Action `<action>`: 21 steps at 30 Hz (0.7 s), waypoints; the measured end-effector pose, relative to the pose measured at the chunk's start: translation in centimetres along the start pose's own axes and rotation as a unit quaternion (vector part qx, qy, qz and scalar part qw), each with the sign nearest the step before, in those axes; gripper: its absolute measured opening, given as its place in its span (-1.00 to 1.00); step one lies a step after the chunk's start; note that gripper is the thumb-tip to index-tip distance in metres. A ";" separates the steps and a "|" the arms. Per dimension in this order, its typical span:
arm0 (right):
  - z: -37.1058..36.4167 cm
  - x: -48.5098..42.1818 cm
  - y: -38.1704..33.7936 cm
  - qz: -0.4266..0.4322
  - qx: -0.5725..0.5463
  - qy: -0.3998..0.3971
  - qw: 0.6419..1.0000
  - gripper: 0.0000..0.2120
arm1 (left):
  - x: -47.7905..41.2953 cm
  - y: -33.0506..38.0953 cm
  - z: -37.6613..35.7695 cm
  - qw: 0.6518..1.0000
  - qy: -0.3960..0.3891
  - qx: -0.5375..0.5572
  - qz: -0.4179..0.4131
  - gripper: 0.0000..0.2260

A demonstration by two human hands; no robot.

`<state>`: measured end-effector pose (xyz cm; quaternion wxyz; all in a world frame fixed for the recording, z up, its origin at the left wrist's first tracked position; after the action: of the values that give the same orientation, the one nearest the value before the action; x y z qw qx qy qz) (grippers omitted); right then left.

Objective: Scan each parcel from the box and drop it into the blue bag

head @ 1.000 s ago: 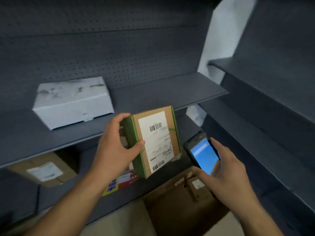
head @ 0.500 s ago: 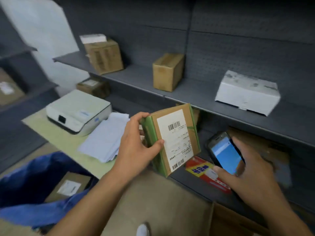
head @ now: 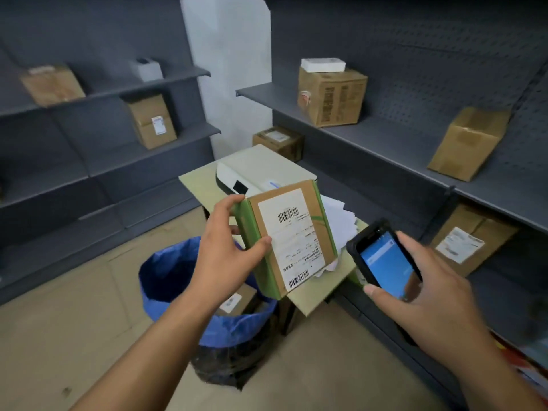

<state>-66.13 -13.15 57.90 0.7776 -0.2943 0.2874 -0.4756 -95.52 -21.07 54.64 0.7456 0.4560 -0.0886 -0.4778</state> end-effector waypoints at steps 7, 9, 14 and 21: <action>-9.0 -4.8 -4.4 0.037 -0.016 -0.063 0.997 -0.15 | -3.8 -8.5 6.9 0.996 0.057 -0.002 0.065 -0.36; -11.2 -6.7 -4.4 0.040 -0.022 -0.079 0.996 -0.16 | -4.7 -11.0 7.4 0.993 0.071 0.012 0.092 -0.39; -16.8 -12.0 -4.1 0.045 -0.024 -0.120 0.991 -0.16 | -7.1 -16.5 6.5 0.982 0.090 0.013 0.164 -0.40; -24.3 -20.8 -3.2 0.057 -0.065 -0.205 0.975 -0.22 | -10.6 -22.8 4.5 0.965 0.105 -0.013 0.240 -0.40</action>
<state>-93.60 0.07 47.62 0.8249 -0.4183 0.1689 -0.3406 -118.05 -18.27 42.98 0.8495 0.4590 -0.1109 -0.2352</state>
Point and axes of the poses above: each hand's wrist, its own x-axis away from the middle knuckle, its own z-axis out of the back of the hand, y = z × x, the point moved 1 cm from there along -x, towards the middle knuckle, and after that the axes turned 9 degrees about -x, right-handed, at the moved point
